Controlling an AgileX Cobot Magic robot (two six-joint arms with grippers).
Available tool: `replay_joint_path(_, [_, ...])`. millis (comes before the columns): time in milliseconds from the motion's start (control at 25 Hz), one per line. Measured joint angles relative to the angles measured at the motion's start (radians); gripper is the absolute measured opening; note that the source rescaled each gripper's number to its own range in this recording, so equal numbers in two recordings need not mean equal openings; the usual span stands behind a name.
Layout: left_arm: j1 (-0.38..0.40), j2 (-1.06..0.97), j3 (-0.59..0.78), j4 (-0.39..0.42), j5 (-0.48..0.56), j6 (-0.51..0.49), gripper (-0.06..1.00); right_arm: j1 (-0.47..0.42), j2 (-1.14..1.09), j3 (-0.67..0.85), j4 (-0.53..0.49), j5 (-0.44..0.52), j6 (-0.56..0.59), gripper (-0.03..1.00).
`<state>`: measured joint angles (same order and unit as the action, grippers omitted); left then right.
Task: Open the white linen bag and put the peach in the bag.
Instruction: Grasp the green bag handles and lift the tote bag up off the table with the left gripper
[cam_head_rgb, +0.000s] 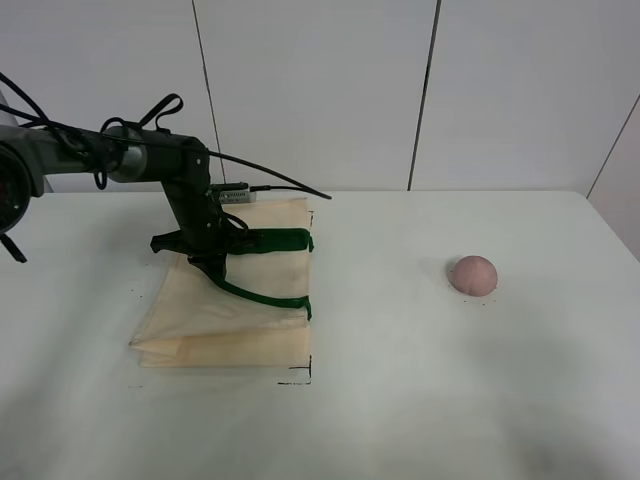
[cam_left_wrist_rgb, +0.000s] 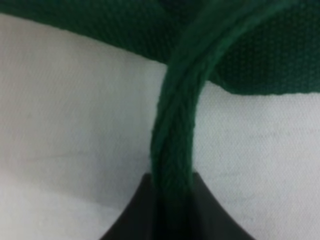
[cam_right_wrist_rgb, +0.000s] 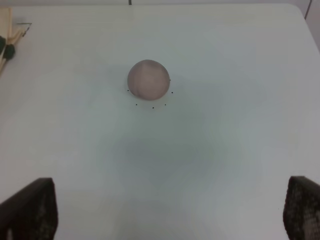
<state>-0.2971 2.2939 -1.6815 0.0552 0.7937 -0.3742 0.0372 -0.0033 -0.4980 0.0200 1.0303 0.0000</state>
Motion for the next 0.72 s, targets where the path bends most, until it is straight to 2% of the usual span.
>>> replay_joint_path(160, [0.0,0.0,-0.017,0.007,0.03,-0.013,0.0,0.0,0.0,0.0,0.0,0.0,0.0,1.0])
replay_joint_path(320, [0.0,-0.027,-0.083,0.012,0.131,-0.007,0.0,0.0,0.0,0.0,0.0,0.0,0.0,1.0])
replay_joint_path(560, [0.0,-0.132,-0.267,0.011,0.305,0.108,0.0,0.0,0.0,0.0,0.0,0.0,0.0,1.0])
replay_joint_path(640, [0.0,-0.159,-0.337,-0.012,0.364,0.145,0.0,0.0,0.0,0.0,0.0,0.0,0.0,1.0])
replay_joint_path(720, [0.0,-0.188,-0.391,-0.044,0.376,0.18,0.0,0.0,0.0,0.0,0.0,0.0,0.0,1.0])
